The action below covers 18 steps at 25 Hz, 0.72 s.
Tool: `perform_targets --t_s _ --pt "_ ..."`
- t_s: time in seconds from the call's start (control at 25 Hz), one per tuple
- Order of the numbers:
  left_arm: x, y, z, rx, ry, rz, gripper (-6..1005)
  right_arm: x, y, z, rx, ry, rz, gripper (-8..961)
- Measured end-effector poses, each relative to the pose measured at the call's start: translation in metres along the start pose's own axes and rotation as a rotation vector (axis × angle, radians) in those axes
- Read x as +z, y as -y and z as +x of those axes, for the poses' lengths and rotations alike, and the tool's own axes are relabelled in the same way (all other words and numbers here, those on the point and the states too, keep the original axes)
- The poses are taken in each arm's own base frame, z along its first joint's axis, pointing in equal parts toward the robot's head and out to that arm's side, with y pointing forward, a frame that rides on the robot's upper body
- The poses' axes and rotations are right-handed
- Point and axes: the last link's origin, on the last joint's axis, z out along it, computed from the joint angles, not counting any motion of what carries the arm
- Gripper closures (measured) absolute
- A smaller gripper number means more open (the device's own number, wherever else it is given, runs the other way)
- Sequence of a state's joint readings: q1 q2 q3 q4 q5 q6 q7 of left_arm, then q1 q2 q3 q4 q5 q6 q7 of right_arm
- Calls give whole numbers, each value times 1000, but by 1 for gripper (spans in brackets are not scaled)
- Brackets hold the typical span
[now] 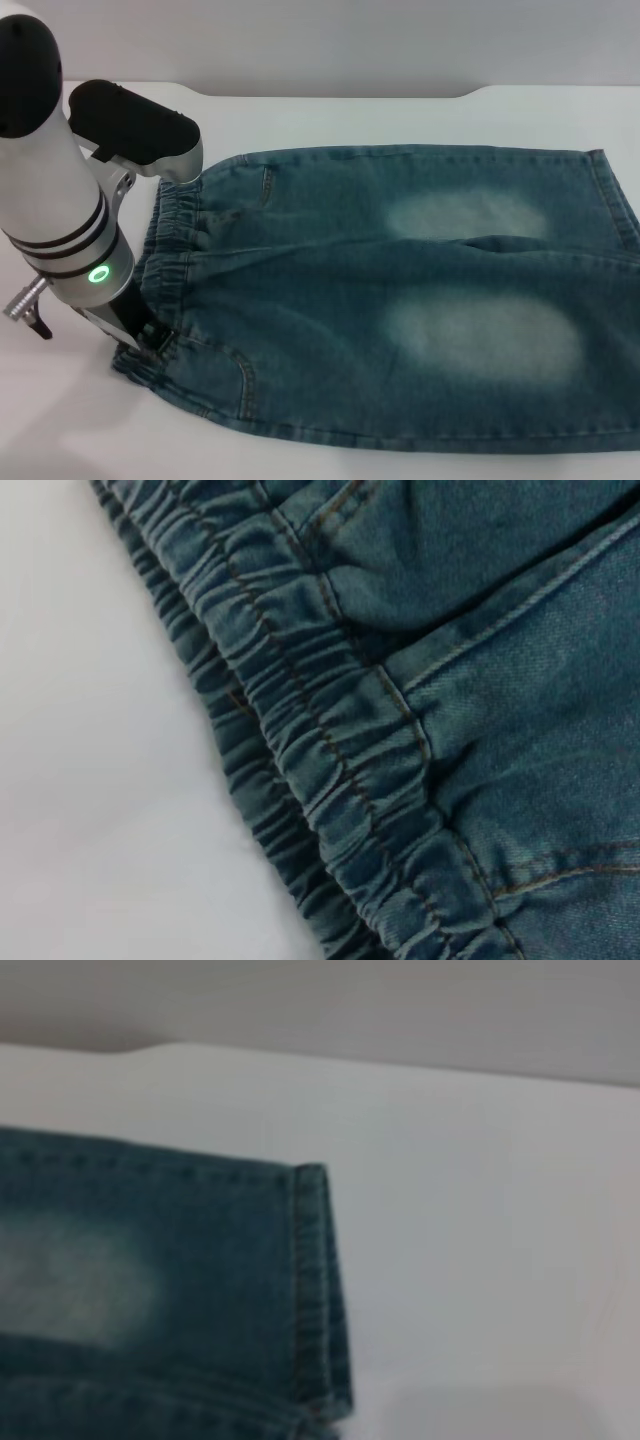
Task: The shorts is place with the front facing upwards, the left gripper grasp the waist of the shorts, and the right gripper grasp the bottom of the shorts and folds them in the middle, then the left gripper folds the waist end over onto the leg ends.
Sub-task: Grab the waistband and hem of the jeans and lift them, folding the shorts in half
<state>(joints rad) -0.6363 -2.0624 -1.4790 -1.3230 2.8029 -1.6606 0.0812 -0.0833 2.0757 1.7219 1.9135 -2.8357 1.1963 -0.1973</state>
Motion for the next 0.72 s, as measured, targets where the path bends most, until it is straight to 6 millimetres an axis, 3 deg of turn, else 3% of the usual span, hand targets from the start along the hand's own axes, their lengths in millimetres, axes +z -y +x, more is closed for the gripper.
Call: perform_targets --t_s 0.12,0.32,0.72 --pt "-2 0 2 5 -5 3 760 -4 -8 0 -24 -35 -24 265" --pt "-5 0 5 10 -17 6 833 -10 -28 2 -74 -103 -76 266" --pt "-8 -2 8 22 -28 11 893 -12 -50 25 -67 -251 -146 266"
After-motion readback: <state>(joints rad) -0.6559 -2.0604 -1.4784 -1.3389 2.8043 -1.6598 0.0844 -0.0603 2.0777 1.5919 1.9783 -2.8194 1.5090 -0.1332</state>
